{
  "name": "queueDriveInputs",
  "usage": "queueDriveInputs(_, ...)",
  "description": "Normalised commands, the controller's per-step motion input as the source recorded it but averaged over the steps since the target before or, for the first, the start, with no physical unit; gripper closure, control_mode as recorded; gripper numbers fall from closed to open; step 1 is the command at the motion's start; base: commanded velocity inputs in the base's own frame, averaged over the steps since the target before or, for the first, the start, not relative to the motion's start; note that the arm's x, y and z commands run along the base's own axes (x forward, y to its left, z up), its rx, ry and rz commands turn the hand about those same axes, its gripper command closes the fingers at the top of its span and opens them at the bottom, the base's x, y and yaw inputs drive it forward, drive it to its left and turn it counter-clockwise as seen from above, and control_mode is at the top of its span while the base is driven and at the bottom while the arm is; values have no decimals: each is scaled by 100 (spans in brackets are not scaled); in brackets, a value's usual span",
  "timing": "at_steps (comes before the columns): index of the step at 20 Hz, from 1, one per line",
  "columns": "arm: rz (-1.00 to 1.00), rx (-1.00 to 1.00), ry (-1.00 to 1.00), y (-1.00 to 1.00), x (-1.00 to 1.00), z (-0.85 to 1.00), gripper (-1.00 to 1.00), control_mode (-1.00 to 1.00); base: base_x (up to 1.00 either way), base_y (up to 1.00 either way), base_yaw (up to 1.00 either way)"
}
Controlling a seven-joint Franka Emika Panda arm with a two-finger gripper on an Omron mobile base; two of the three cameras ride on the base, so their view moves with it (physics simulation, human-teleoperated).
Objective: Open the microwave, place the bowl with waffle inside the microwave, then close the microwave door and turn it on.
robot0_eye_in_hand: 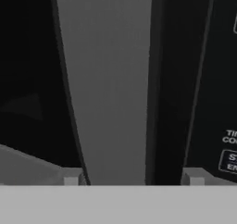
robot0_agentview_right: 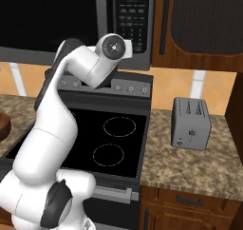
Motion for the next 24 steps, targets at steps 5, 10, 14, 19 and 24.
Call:
queueDriveInputs(5,0,-43,0,100,-73,1,100,-100,0,0,0)
queueDriveInputs(10,0,-39,0,100,-89,0,100,-100,0,0,0)
queueDriveInputs(14,2,-34,0,100,-98,0,100,-100,0,0,0)
queueDriveInputs(19,4,-28,-1,100,-100,0,100,-100,0,0,0)
queueDriveInputs(24,5,-22,-3,100,-100,0,100,-100,0,0,0)
